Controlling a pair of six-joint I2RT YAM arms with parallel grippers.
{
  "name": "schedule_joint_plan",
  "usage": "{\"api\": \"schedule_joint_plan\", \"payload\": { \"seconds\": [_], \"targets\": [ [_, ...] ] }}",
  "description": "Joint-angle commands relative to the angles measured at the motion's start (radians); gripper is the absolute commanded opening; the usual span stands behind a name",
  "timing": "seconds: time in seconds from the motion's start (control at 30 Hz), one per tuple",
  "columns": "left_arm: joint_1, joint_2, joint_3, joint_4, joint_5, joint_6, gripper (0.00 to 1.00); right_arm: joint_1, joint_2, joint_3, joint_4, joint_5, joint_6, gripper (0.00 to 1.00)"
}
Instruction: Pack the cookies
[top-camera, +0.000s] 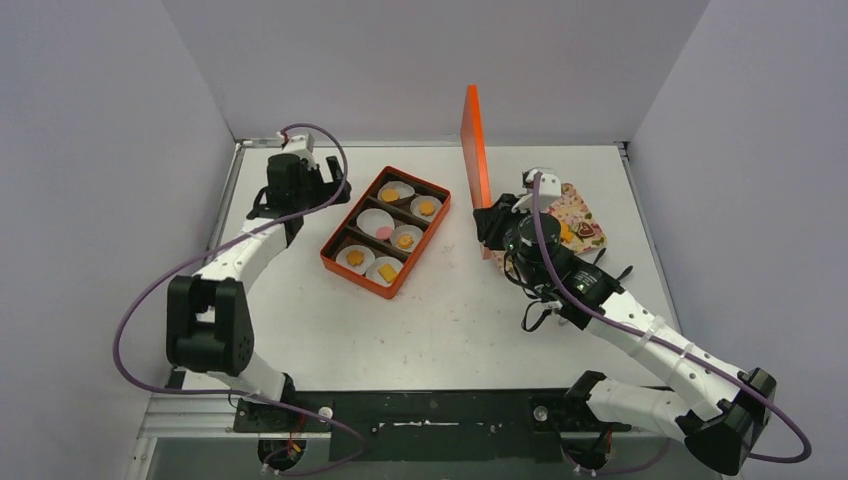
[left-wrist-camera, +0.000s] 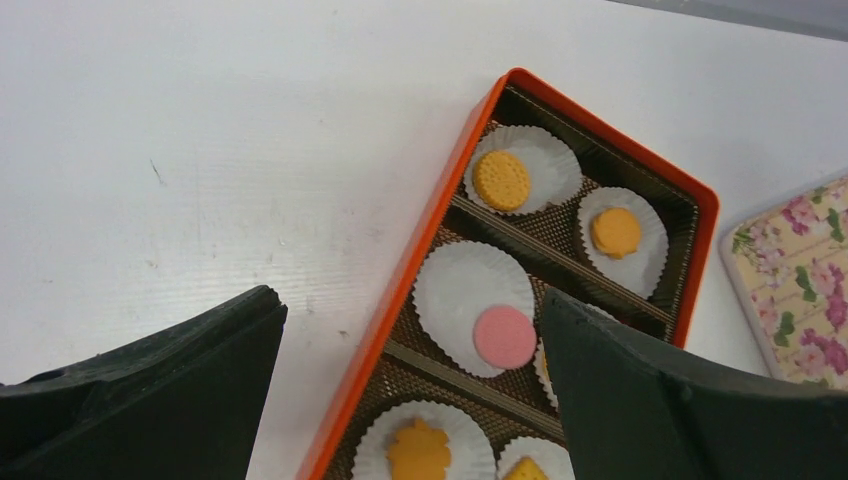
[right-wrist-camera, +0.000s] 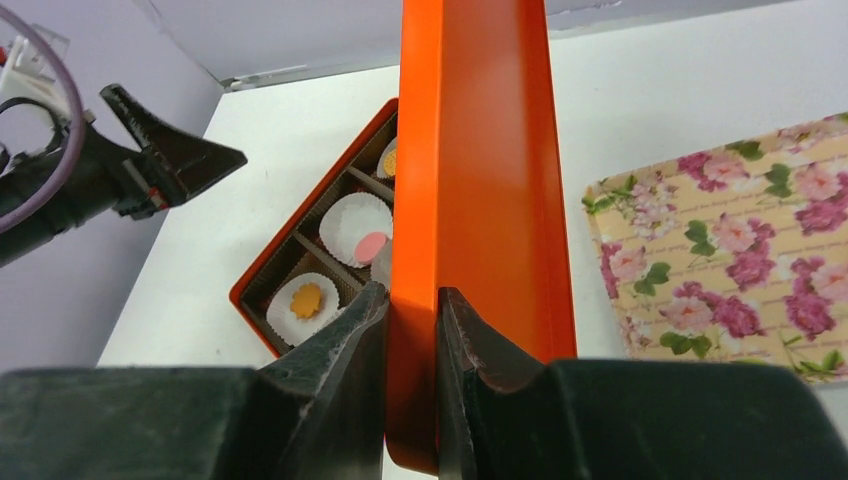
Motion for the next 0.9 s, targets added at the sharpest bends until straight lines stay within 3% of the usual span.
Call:
{"api": "schedule_joint_plan", "payload": {
  "seconds": [0.0,0.17,0.3,0.57,0.87],
  "targets": [
    [0.087,0.141,0.146,-0.013,0.227,0.062,0.97,-0.038,-0.056,-0.024,0.202,-0.087,0.082,0.00],
    [0.111,0.300,0.226,-0.105,0.342,0.085,0.97,-0.068,-0.055,-0.062,0.252,-0.130,0.119,0.00],
    [0.111,0.332,0.209,-0.147,0.403,0.072,0.97,-0.095,-0.036,-0.072,0.298,-0.191,0.152,0.00],
    [0.102,0.255,0.026,-0.090,0.529,-0.042,0.97,-0.132,-0.008,-0.110,0.387,-0.274,0.237,0.00],
    [-0.028,0.041,-0.202,-0.030,0.509,-0.189,0.97,-0.140,0.015,-0.175,0.504,-0.354,0.368,0.00]
  ]
}}
